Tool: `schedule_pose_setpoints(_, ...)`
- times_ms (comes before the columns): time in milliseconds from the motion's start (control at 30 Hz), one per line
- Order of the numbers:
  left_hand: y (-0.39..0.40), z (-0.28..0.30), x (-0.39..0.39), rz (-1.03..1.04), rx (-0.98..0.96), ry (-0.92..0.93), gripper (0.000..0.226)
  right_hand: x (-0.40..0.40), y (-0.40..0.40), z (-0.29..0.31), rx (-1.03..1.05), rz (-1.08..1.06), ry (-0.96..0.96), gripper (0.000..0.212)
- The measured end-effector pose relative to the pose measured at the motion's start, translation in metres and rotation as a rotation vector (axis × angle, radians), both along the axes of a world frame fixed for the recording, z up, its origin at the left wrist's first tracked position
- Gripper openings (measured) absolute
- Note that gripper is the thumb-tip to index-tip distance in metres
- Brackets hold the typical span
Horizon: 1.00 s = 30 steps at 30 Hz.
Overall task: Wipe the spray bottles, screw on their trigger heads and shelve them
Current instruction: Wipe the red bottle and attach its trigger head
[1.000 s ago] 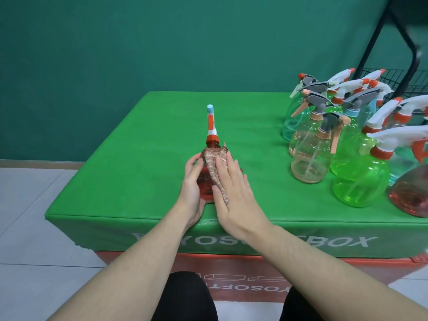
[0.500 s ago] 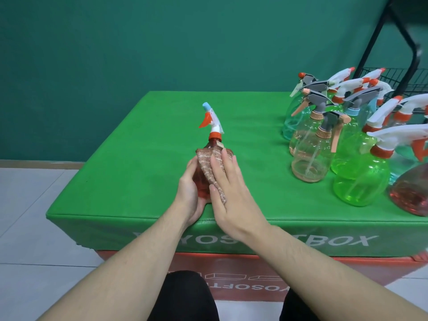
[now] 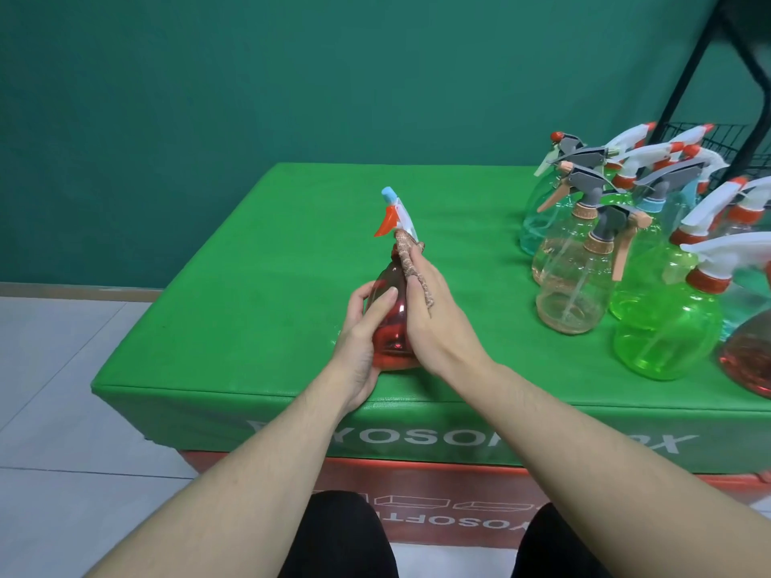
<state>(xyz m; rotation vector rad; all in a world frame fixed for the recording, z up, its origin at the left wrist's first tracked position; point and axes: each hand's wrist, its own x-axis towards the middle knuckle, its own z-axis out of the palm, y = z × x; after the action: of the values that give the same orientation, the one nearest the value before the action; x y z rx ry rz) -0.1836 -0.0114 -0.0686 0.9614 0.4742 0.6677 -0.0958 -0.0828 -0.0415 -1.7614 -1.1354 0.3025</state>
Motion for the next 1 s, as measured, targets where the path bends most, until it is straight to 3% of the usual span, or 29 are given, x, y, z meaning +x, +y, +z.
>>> schedule_pose_setpoints(167, 0.003, -0.003, 0.001, 0.041, -0.032, -0.037, 0.048, -0.01, -0.012, -0.021, 0.002, 0.039, -0.199, 0.064)
schedule_pose_setpoints(400, 0.004, -0.002, -0.001, 0.117, -0.126, -0.12, 0.044, -0.029, -0.038, -0.037, -0.152, 0.094, -0.354, 0.065)
schedule_pose_setpoints(600, 0.003, -0.001, 0.0, 0.164, -0.109, -0.1, 0.064, -0.03, -0.046, -0.043, -0.169, 0.11, -0.41, 0.065)
schedule_pose_setpoints(733, 0.005, -0.004, 0.003, 0.147, -0.057, -0.043, 0.041, -0.029, -0.045, -0.042, -0.168, 0.084, -0.439, 0.064)
schedule_pose_setpoints(1000, 0.003, -0.006, 0.004, 0.053, 0.002, 0.048, 0.028, -0.011, -0.025, -0.022, -0.057, 0.052, -0.336, 0.066)
